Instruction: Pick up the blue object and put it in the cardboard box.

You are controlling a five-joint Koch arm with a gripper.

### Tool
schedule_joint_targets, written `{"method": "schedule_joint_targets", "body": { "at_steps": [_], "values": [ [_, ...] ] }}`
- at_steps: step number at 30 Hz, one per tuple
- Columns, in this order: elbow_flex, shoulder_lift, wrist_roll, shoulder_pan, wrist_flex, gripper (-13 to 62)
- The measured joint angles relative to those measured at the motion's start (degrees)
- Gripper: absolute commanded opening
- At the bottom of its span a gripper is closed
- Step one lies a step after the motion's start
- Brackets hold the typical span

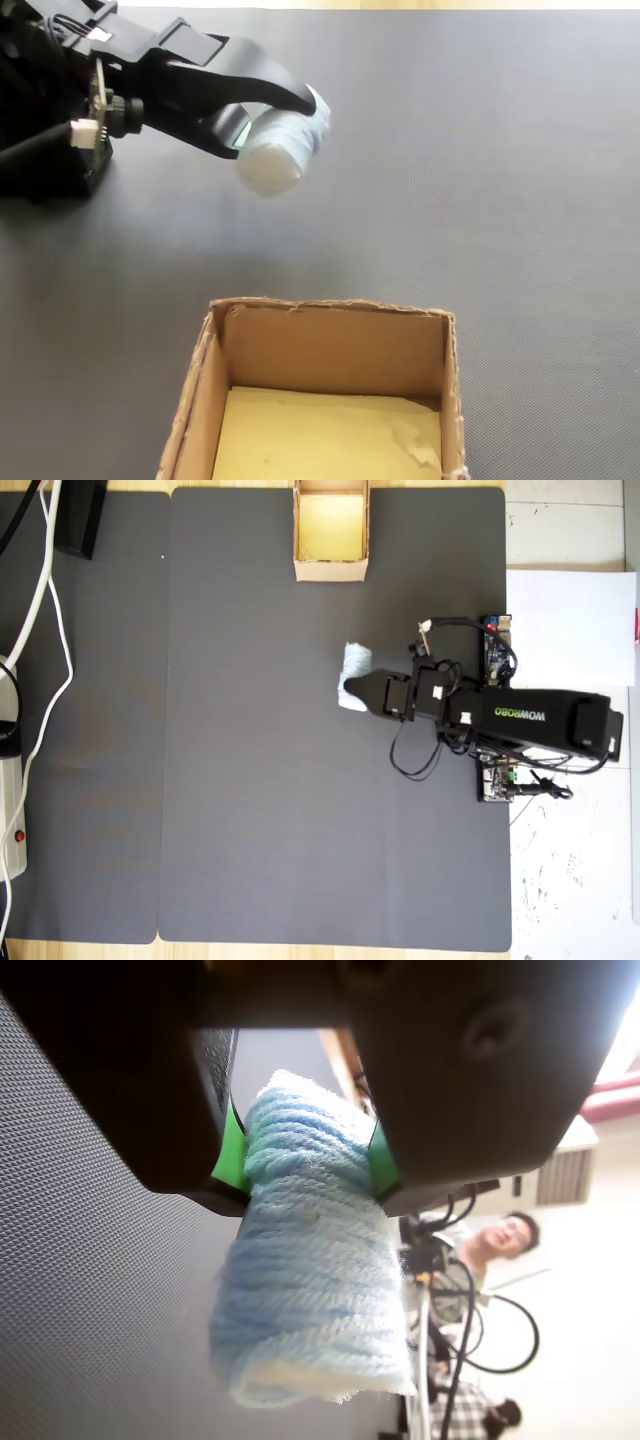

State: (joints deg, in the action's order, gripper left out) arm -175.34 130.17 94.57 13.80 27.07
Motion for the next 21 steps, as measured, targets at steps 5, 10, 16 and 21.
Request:
{"method": "schedule_joint_targets", "body": {
  "at_steps": [5,10,16,21],
  "values": [
    [0.0,0.09,-1.85,3.43,0.0,-9.0],
    [0.79,0.09,-3.52,10.99,0.0,-9.0],
    [14.77,-0.18,-7.82,16.17,-3.69,-9.0],
    [32.34,-18.02,-9.58,23.2,-5.89,-8.9]
  ]
}}
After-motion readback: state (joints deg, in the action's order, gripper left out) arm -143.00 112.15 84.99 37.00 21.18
